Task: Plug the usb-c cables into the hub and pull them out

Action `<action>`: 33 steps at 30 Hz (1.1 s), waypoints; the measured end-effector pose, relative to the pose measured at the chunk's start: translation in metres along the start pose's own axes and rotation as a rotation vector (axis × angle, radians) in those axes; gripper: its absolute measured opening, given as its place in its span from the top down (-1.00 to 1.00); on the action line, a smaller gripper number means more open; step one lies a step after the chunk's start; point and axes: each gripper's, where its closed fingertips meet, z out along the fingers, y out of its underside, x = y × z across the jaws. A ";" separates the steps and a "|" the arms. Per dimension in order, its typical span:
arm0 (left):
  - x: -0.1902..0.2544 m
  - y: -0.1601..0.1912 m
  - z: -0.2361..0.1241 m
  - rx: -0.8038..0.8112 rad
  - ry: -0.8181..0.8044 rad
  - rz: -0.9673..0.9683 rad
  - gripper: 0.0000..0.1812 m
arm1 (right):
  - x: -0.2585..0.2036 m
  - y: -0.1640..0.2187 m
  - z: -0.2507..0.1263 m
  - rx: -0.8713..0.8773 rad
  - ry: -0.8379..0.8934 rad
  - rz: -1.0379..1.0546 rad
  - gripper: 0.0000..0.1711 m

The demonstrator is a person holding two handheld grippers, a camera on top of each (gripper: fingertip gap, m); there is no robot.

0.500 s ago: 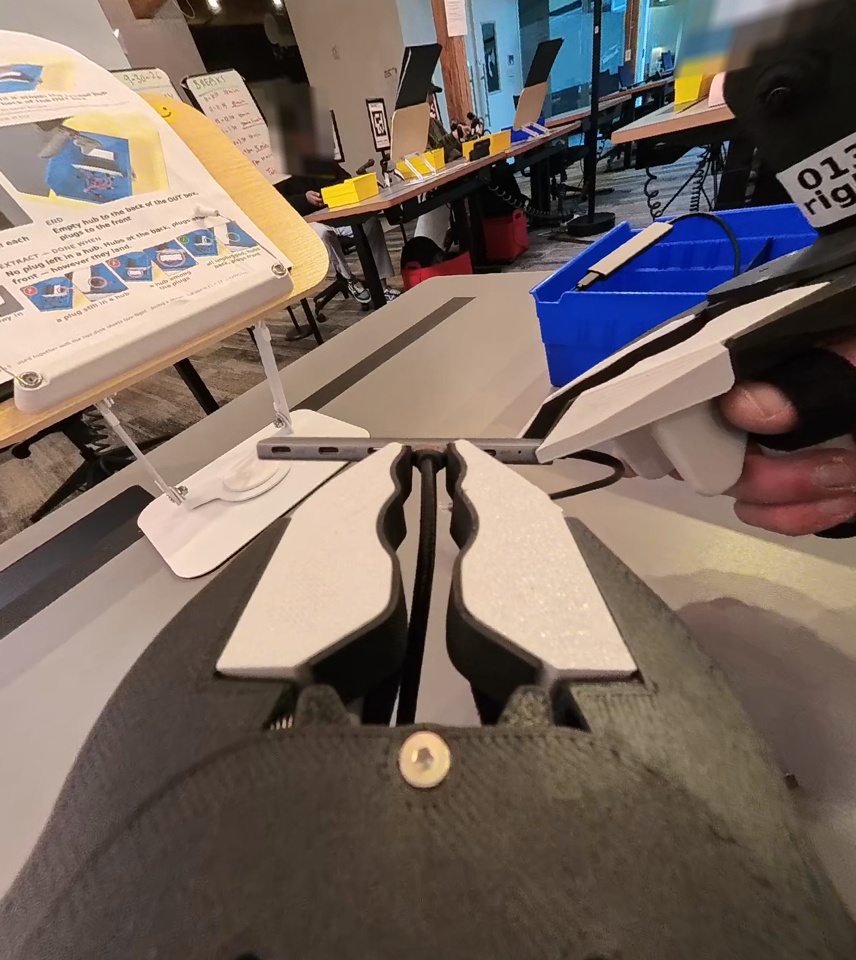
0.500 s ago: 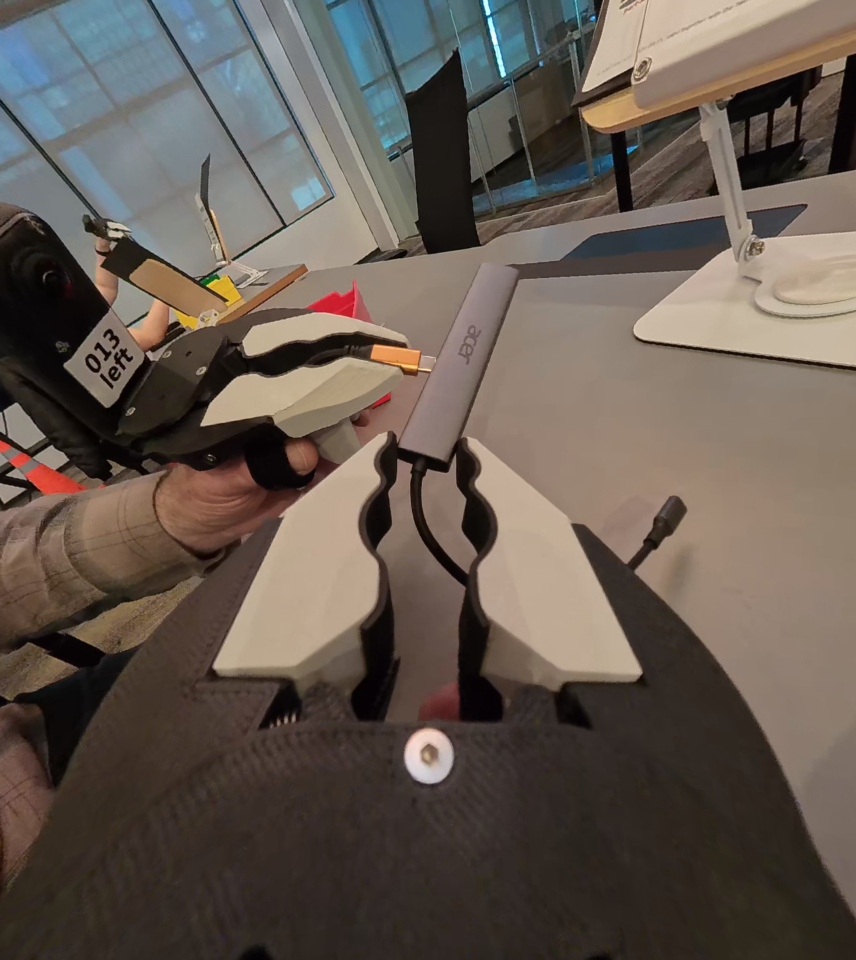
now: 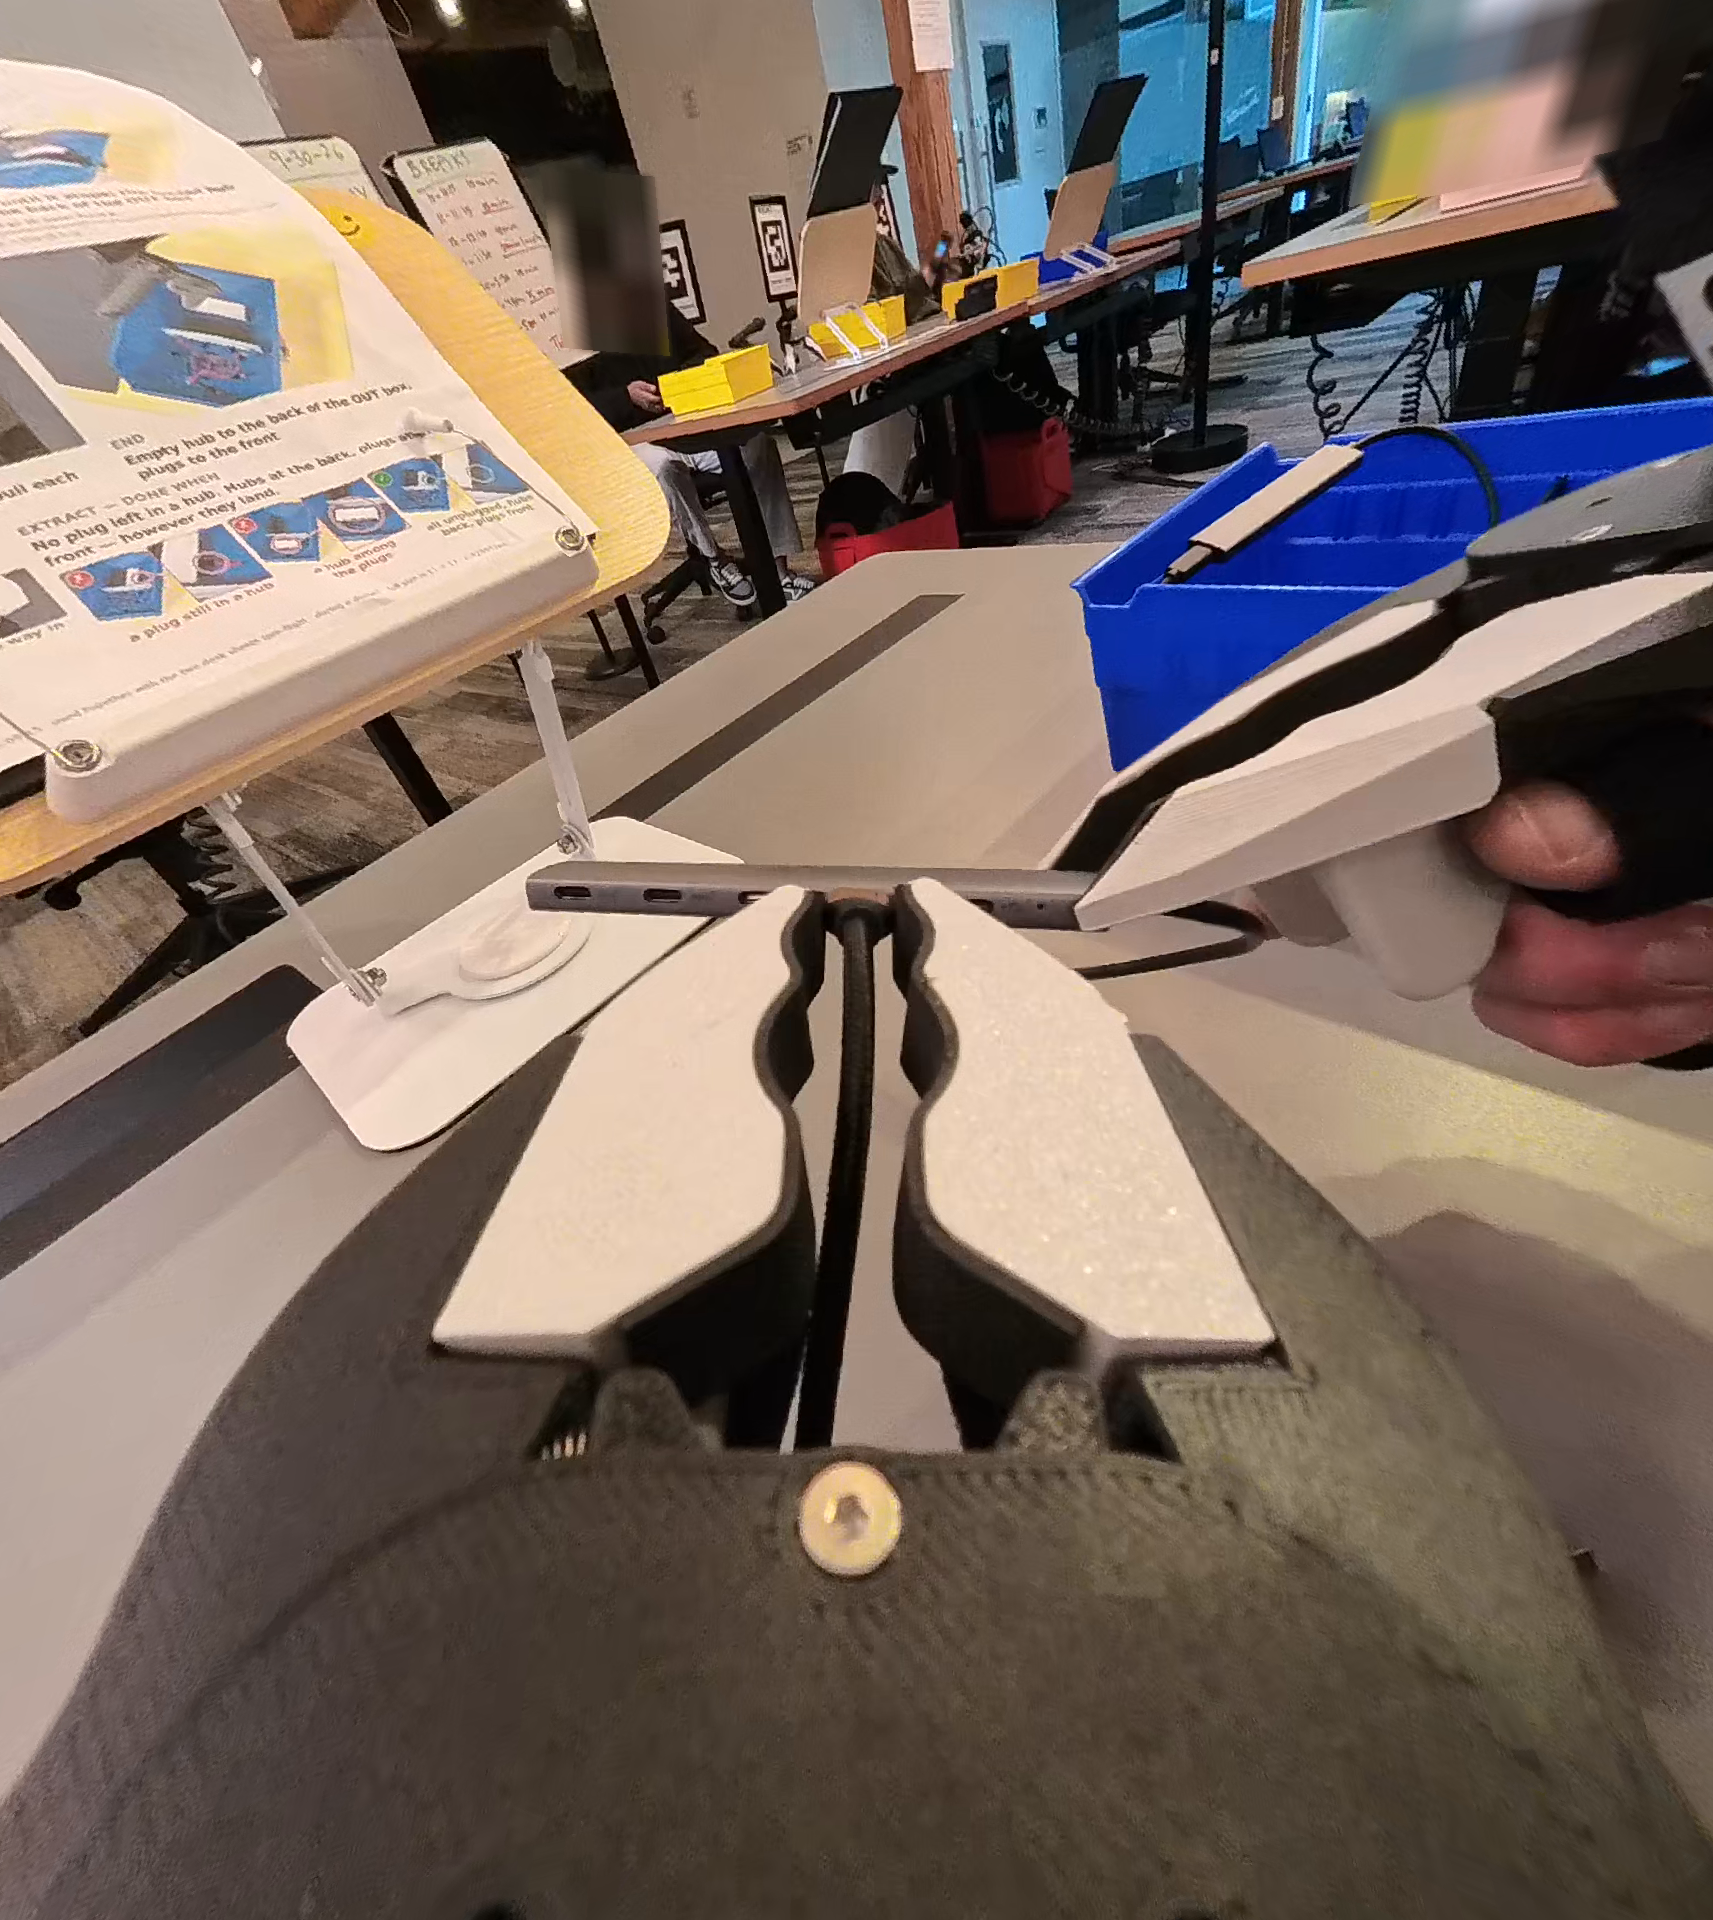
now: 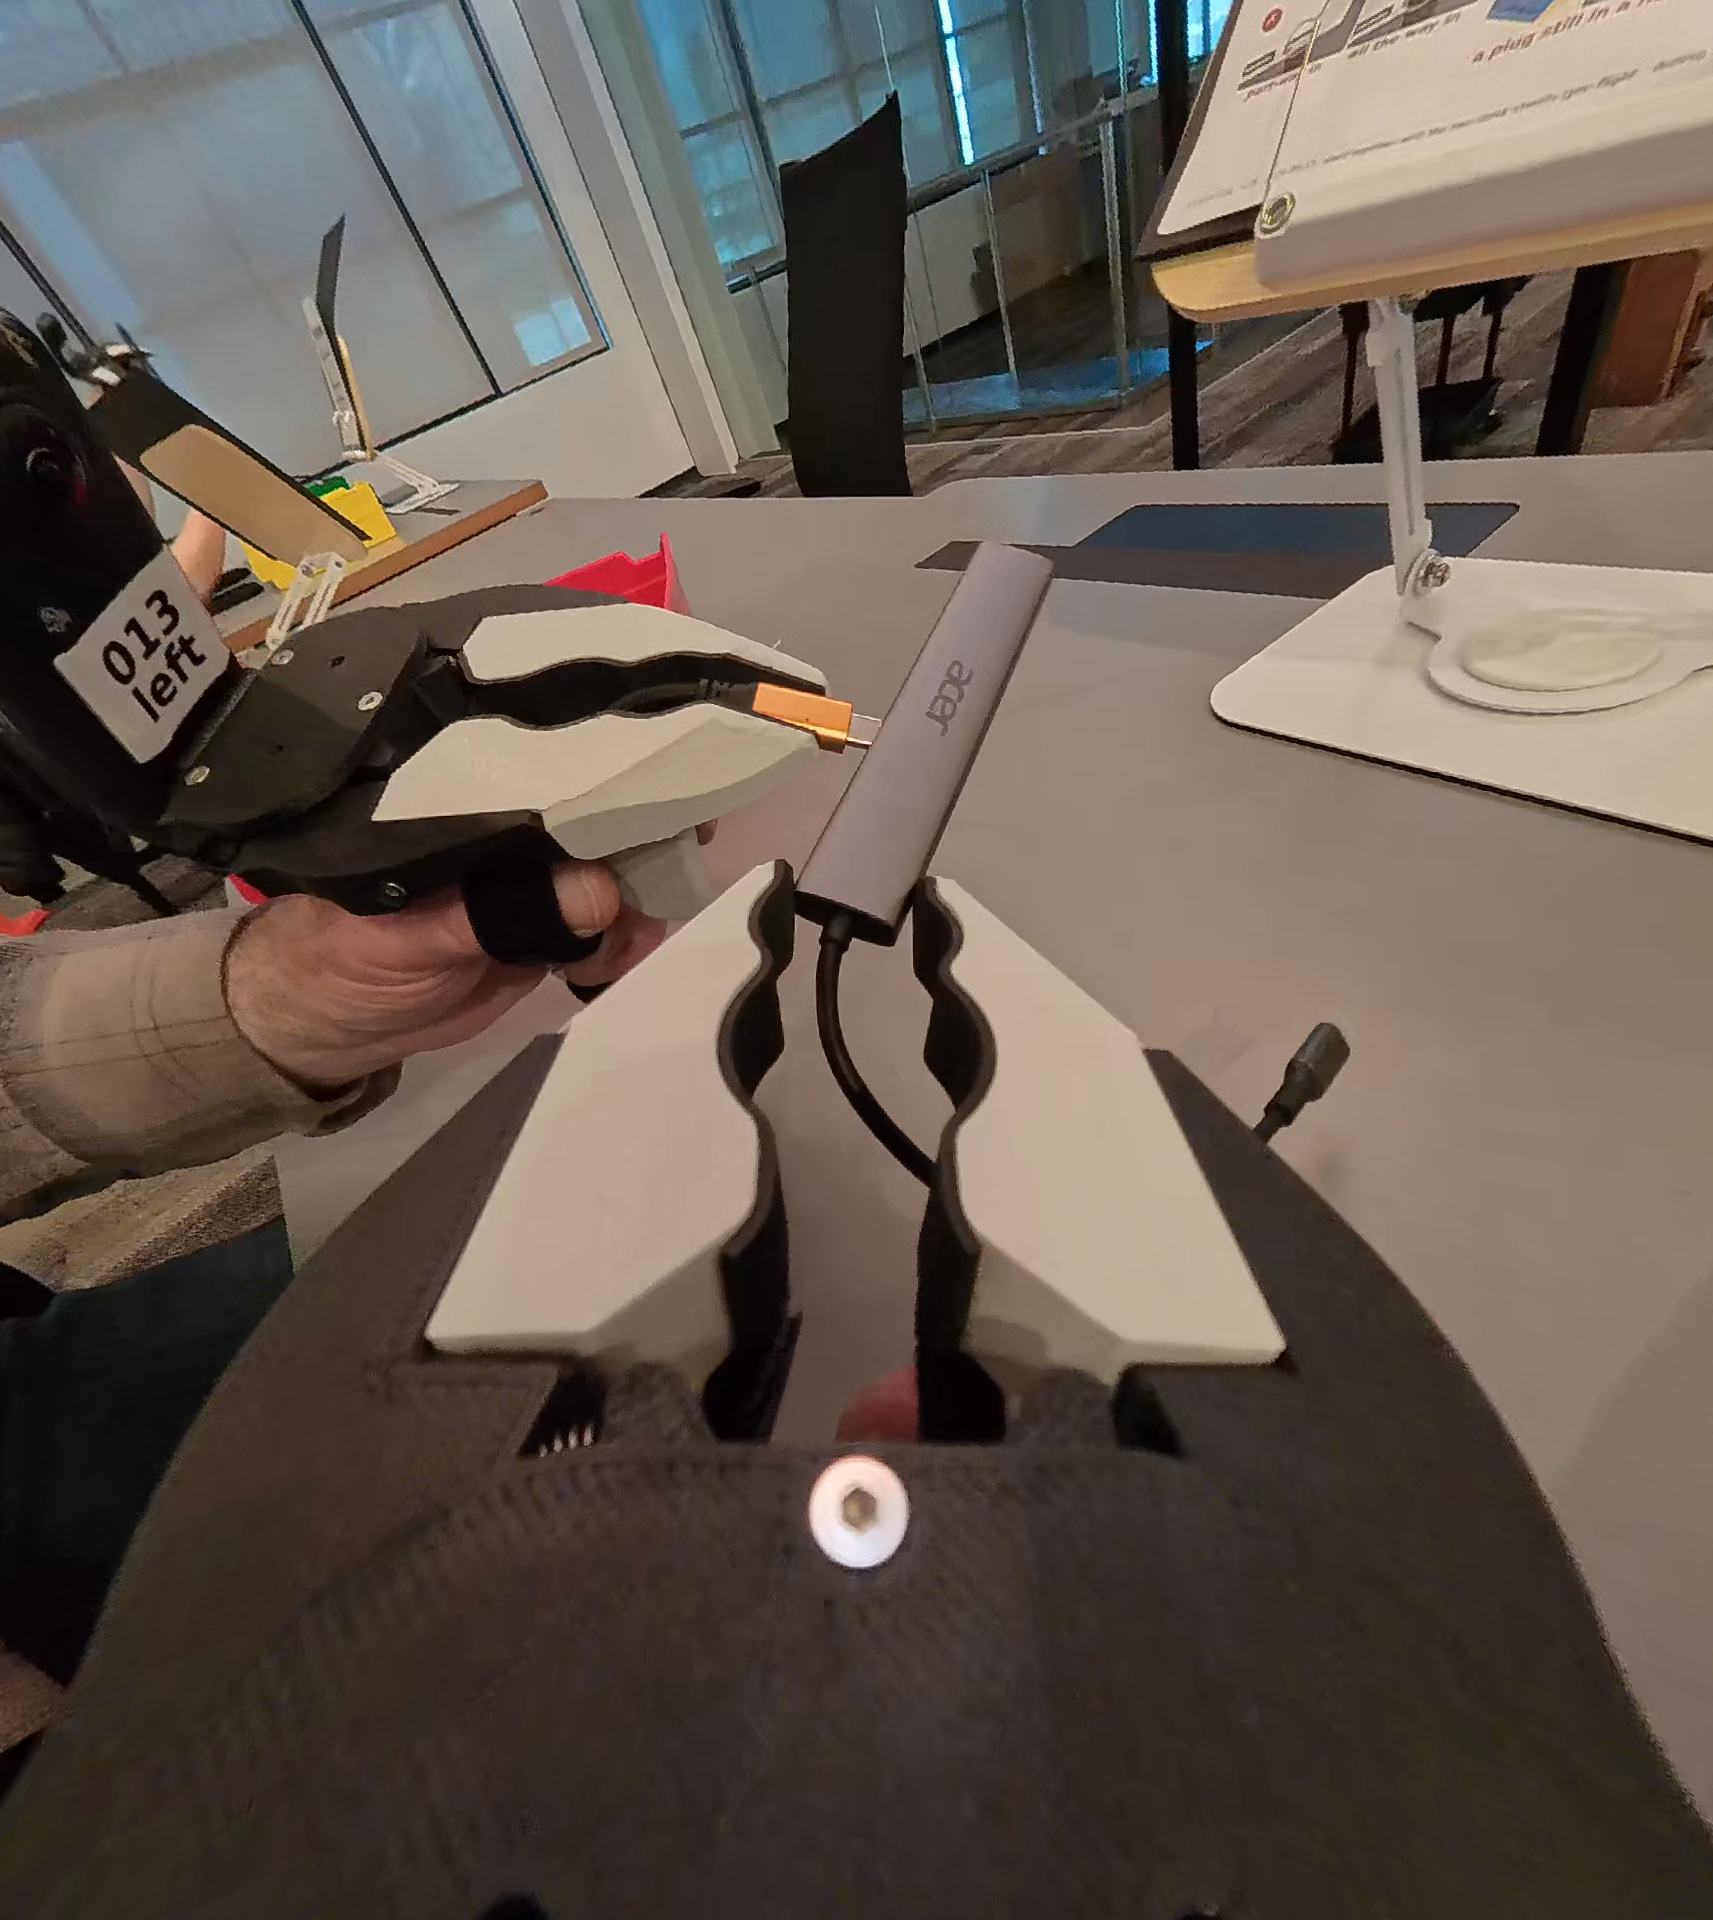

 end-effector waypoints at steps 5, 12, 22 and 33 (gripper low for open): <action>-0.001 -0.003 0.001 0.001 -0.012 -0.002 0.87 | 0.000 -0.004 -0.001 0.018 0.030 -0.020 0.76; -0.001 -0.003 0.002 0.009 -0.007 -0.071 0.87 | 0.001 -0.004 -0.001 0.033 0.068 -0.068 0.76; -0.001 -0.006 0.003 0.027 0.055 -0.093 0.87 | 0.000 -0.008 -0.002 0.025 0.033 -0.134 0.76; 0.000 -0.009 0.005 0.041 0.093 -0.098 0.87 | 0.000 -0.010 -0.005 0.015 0.029 -0.160 0.76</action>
